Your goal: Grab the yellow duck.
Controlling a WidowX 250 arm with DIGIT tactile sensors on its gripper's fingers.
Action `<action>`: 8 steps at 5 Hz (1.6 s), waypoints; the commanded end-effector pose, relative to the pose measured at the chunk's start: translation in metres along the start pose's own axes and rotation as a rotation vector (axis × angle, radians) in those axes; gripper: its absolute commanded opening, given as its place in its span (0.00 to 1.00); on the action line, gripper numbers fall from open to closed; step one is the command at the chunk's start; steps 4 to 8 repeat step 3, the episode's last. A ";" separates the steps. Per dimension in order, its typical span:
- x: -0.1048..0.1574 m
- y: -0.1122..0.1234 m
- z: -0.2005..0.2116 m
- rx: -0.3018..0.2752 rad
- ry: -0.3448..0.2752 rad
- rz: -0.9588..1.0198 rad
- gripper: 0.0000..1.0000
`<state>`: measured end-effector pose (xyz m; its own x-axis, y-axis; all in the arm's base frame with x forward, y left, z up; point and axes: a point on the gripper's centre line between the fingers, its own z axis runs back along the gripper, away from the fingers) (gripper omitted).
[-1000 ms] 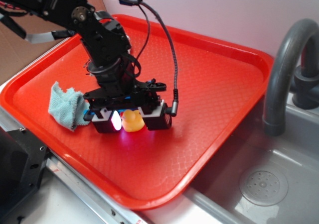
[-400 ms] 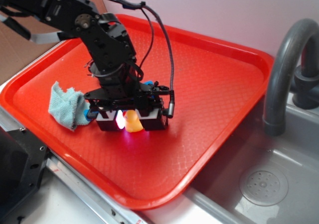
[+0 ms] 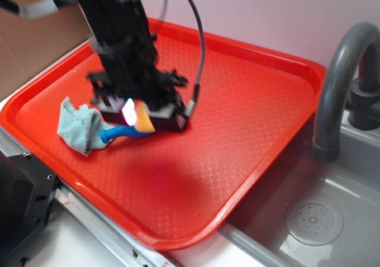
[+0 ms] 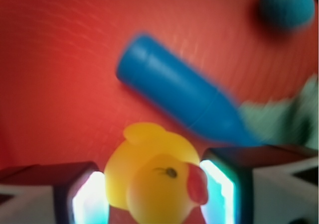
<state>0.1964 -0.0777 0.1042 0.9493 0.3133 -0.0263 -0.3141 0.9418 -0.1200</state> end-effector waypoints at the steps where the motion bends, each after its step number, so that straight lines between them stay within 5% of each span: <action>1: -0.006 0.038 0.092 -0.069 -0.115 -0.051 0.00; 2: -0.012 0.048 0.110 -0.041 -0.161 0.031 0.00; 3: -0.004 0.050 0.092 -0.010 -0.043 0.092 0.00; 8: -0.004 0.050 0.092 -0.010 -0.043 0.092 0.00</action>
